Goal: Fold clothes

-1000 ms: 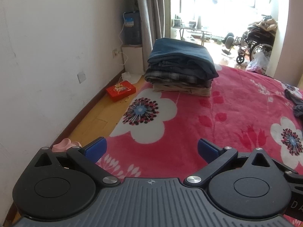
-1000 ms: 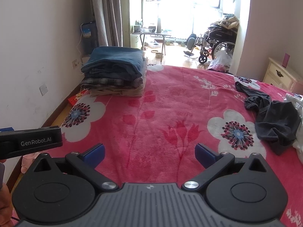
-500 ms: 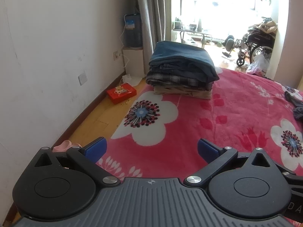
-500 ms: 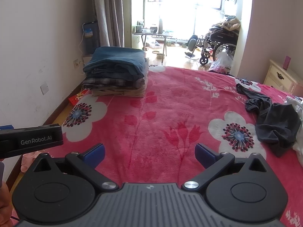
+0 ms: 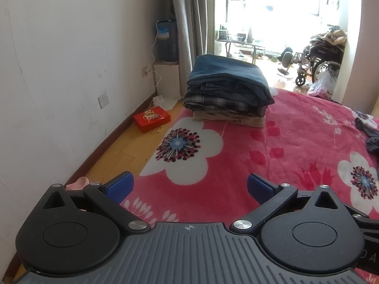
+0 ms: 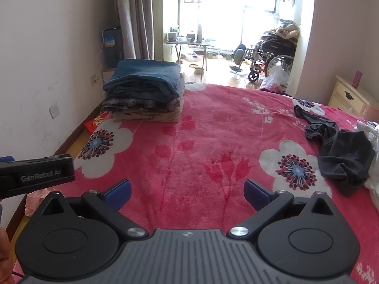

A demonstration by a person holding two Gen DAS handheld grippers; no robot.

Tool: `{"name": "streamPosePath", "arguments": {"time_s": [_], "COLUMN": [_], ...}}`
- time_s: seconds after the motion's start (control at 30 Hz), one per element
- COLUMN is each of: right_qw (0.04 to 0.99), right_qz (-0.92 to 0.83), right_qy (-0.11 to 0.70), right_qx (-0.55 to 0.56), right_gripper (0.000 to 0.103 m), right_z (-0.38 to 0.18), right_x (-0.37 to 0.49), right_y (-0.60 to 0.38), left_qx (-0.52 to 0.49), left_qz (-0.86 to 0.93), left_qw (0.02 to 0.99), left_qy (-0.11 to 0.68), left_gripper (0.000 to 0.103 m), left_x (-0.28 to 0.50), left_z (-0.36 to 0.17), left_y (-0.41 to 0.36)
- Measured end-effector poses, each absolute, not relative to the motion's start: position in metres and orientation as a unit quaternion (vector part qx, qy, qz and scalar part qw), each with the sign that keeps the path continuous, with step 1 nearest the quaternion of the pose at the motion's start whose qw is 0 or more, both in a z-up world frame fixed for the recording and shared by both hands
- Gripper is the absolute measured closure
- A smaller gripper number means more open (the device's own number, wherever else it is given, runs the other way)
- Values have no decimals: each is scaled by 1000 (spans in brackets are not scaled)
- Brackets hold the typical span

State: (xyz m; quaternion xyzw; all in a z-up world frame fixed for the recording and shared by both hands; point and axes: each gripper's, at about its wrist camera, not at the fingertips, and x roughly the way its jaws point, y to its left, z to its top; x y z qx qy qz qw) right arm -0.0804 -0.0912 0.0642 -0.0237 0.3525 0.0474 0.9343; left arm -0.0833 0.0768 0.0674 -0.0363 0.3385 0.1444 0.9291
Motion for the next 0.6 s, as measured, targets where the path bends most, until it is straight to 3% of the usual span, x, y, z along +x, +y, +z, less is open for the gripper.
{"name": "streamPosePath", "arguments": {"time_s": [0.6], "right_qw": [945], "right_qz": [45], "right_qy": [325], "right_qx": [-15], "right_gripper": [0], "right_z": [61], "right_x": [-56], "right_y": [-109], "left_qx": [-46], "left_qz": [115], "left_qw": [931], "left_qy": [342], "left_gripper": [0], "left_x": [-82], "left_z": [66], "left_y": [78]}}
